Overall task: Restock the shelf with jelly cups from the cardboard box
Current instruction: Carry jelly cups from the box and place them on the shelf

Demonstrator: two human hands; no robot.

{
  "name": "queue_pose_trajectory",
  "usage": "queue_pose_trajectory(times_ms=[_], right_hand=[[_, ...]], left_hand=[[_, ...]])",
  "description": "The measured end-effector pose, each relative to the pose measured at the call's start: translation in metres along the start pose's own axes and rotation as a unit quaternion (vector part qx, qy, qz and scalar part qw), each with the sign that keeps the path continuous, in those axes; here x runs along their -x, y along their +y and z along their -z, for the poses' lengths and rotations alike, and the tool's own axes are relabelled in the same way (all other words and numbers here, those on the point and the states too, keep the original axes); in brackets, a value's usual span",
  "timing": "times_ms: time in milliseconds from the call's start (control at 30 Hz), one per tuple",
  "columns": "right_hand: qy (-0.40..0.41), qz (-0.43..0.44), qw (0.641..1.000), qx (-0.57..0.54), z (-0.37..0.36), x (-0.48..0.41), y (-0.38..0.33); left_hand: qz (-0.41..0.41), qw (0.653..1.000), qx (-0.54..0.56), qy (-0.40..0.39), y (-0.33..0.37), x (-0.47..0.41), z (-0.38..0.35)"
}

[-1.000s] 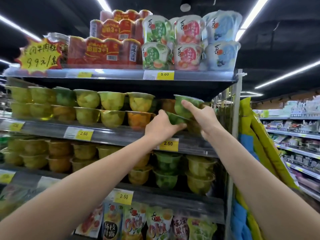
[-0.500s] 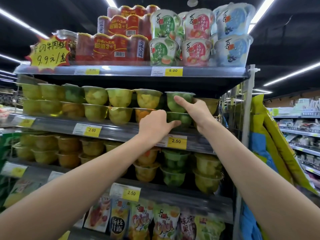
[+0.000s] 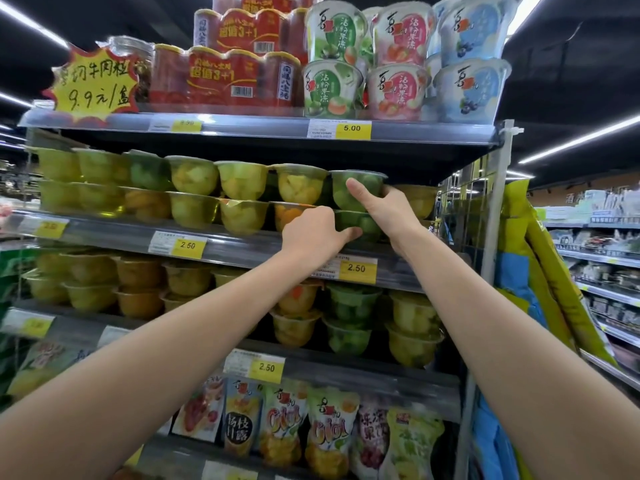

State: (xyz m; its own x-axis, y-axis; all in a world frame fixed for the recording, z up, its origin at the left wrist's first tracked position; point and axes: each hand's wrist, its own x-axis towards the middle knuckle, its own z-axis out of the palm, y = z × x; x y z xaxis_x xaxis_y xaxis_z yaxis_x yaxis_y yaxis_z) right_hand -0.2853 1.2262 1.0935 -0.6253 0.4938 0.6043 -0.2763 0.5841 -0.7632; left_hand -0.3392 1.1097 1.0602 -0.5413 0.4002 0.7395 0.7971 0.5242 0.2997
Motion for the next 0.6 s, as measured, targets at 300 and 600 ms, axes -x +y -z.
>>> queue_pose_trajectory(times_ms=[300, 600], right_hand=[[0.078, 0.039, 0.983, 0.161, 0.006, 0.027, -0.003], [0.123, 0.087, 0.863, 0.482, 0.012, 0.093, 0.02]], left_hand=[[-0.021, 1.0, 0.005, -0.007, -0.004, 0.011, 0.005], [-0.122, 0.987, -0.072, 0.071, -0.025, 0.052, -0.007]])
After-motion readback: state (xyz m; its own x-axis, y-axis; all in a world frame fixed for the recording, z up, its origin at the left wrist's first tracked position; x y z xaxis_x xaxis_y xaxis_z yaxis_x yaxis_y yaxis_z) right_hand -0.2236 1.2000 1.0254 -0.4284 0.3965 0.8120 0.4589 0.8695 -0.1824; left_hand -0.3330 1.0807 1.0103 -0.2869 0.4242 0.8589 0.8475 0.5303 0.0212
